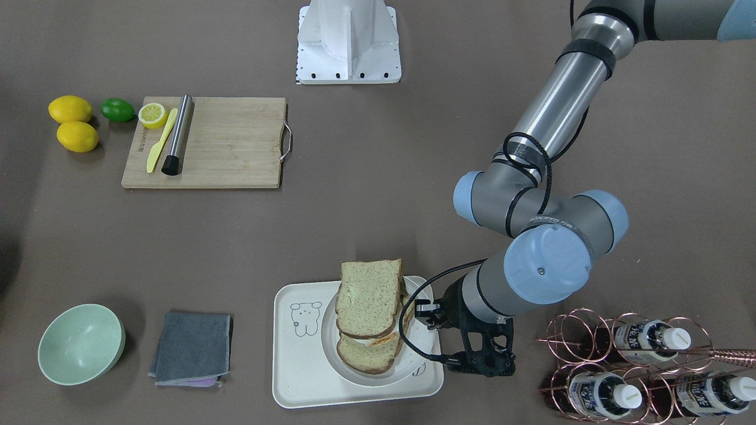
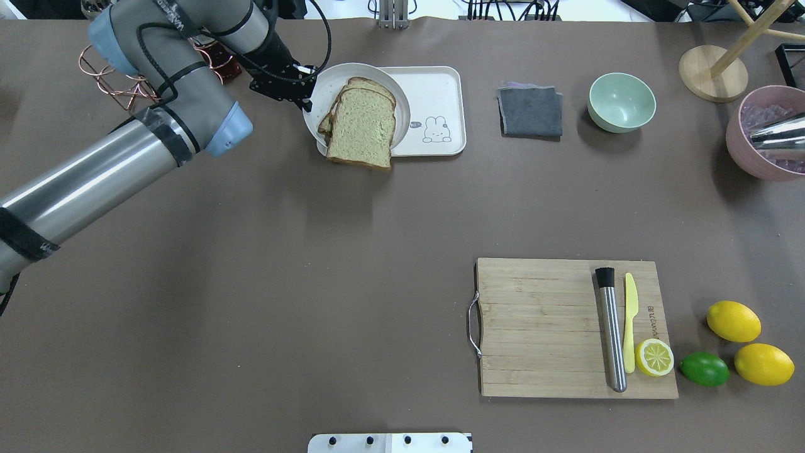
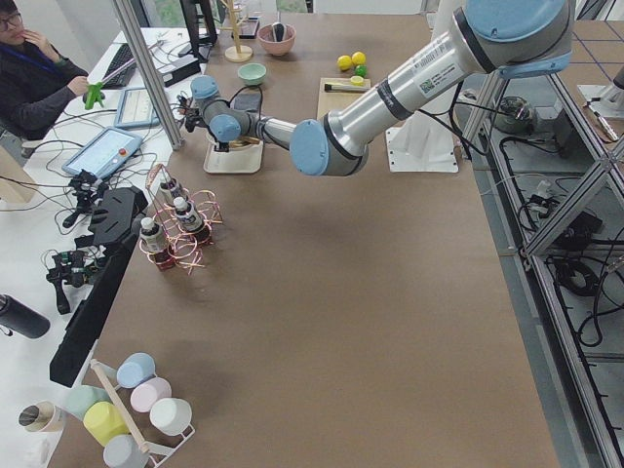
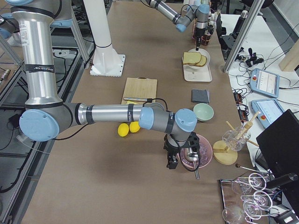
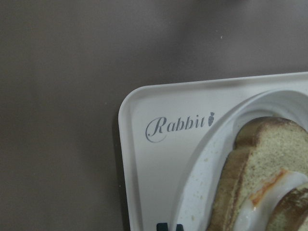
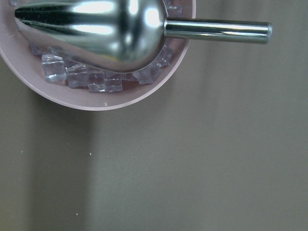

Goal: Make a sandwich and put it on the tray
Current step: 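Slide the plate with the left gripper onto the white Rabbit tray, then release the plate and pull the left arm back from the tray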

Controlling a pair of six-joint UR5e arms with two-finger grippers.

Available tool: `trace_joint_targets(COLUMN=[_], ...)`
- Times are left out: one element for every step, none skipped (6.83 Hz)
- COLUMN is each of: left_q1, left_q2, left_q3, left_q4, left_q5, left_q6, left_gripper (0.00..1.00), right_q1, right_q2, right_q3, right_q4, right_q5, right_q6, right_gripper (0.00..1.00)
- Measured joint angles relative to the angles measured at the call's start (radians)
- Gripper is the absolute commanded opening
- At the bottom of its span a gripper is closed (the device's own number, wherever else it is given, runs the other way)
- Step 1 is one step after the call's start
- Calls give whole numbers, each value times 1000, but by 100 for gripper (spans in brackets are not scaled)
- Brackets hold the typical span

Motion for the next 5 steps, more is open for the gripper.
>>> trace_joint_targets(left_q1=[27,49,61,62,53], left_q2=[-25,-49,-61,-64,-64], left_q3=[24,40,48,50,50], left_q4=[-15,-24,-33,-37,-38], left_q5=[50,96,133,151,160], left_q6=[-30,-75,-110,-123,-127], left_gripper=[0,5,42,99,99], right_q1=[1,1,1,1,0], right_q2=[0,0,-2,-5,-10], right_q3=[-3,-5,-7,-8,-8], right_q4=[4,9,11,13,16], right_q5=[0,0,0,0,0], right_q6=[0,0,0,0,0], right_gripper=[100,100,100,100,100])
